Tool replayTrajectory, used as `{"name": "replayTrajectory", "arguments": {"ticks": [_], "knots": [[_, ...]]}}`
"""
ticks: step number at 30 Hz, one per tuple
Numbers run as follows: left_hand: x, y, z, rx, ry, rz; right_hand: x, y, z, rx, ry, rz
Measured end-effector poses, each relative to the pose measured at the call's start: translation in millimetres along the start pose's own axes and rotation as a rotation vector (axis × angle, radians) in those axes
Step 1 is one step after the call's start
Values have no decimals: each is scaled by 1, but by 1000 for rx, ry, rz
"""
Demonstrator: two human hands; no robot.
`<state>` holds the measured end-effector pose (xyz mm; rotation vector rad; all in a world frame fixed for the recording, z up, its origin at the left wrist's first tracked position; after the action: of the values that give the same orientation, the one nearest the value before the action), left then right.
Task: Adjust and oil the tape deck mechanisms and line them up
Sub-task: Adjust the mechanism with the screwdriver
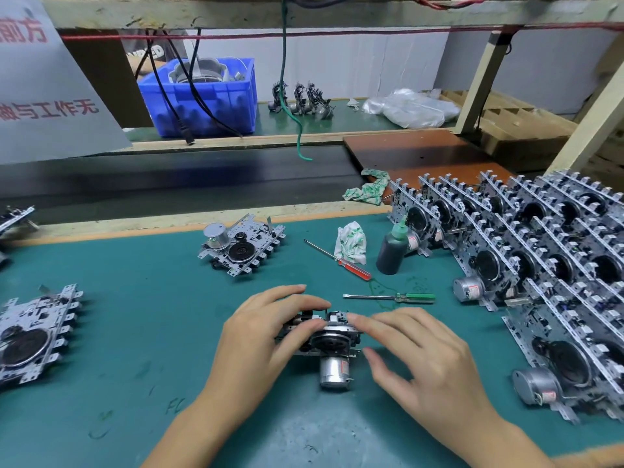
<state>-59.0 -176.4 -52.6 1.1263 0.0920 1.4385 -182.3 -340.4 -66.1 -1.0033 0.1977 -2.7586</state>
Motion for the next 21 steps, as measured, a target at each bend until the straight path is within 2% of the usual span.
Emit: {"name": "replayTrajectory", "arguments": {"ticks": [3,6,8,12,16,21], "knots": [[1,-1,-1,4,1,-1,0,-1,-1,-35,-26,84],[1,-1,-2,11,1,-8,-3,0,-11,-221,4,245],[1,-1,-1,4,-2,-5,-5,0,-18,-316,5,209],[0,-1,-1,-46,-4,-14,-10,-3,-23,-249,-79,-1],[0,-2,0,-69,1,-12,-11,-3,-23,-158,-132,-90],[-1,-3,0,-84,12,-14,-6,-6,-17,-221,14,-3]]}}
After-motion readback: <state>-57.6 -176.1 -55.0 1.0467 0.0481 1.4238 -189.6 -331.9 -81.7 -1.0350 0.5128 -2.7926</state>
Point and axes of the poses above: each hand's wrist, its own z-axis towards the middle knuckle, its own x-axis out of the back of the hand, y = z × x, the point moved 1 cm from there along z, towards the middle knuckle, and after that the axes turned 5 degrees about y, right-handed, at the moved point
